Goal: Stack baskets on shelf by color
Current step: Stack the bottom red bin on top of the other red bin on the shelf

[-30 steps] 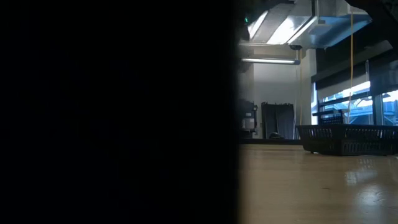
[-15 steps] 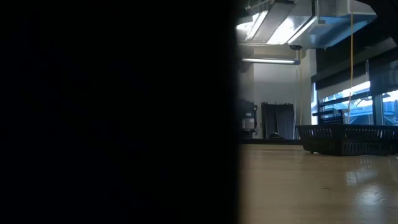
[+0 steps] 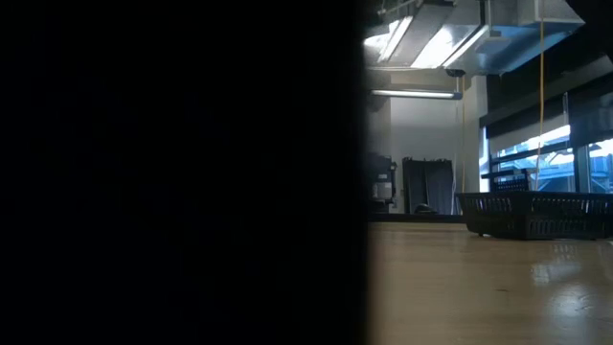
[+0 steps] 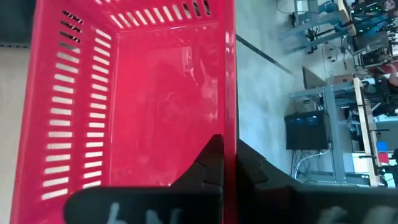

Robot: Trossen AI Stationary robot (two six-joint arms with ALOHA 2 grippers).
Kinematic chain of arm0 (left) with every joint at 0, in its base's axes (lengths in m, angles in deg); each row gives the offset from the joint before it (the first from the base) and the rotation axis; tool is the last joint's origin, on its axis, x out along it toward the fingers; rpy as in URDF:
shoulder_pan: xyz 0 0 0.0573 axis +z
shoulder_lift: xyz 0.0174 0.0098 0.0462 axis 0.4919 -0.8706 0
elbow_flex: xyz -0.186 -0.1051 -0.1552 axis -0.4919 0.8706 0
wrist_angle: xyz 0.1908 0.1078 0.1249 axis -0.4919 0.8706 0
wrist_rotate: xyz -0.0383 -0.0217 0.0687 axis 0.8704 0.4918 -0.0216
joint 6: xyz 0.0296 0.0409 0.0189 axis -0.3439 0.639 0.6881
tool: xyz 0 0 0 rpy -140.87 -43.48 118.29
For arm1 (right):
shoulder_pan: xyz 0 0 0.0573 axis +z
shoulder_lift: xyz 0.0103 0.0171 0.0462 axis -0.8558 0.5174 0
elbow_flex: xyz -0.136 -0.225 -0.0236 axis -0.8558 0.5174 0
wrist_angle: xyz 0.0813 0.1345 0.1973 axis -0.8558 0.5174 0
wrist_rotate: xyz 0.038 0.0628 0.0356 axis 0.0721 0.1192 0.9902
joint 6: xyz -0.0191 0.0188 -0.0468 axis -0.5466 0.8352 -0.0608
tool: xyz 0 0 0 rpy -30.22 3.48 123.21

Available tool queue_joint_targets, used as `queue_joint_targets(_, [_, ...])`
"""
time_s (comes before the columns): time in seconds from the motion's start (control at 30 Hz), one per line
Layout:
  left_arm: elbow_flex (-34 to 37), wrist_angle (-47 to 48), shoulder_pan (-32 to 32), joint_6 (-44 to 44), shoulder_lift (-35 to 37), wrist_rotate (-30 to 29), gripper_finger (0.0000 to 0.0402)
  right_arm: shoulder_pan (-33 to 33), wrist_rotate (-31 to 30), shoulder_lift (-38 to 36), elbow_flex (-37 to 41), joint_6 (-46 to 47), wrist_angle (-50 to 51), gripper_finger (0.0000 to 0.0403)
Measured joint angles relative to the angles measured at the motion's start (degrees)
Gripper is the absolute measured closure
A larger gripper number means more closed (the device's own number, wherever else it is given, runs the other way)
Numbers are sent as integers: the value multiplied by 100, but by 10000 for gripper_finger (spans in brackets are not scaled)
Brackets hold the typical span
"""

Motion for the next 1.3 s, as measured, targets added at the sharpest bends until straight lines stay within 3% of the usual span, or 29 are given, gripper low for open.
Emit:
queue_joint_targets(0.47, [7,-241,765,1134,-359,335,307,46,7,0,-7,0,-11,403])
queue_joint_targets(1.0, [-1,-210,1313,1216,-658,545,308,189,1,0,-7,-14,-17,403])
queue_joint_targets(1.3, [0,-225,1383,1297,-711,979,395,188,29,0,-7,3,-1,394])
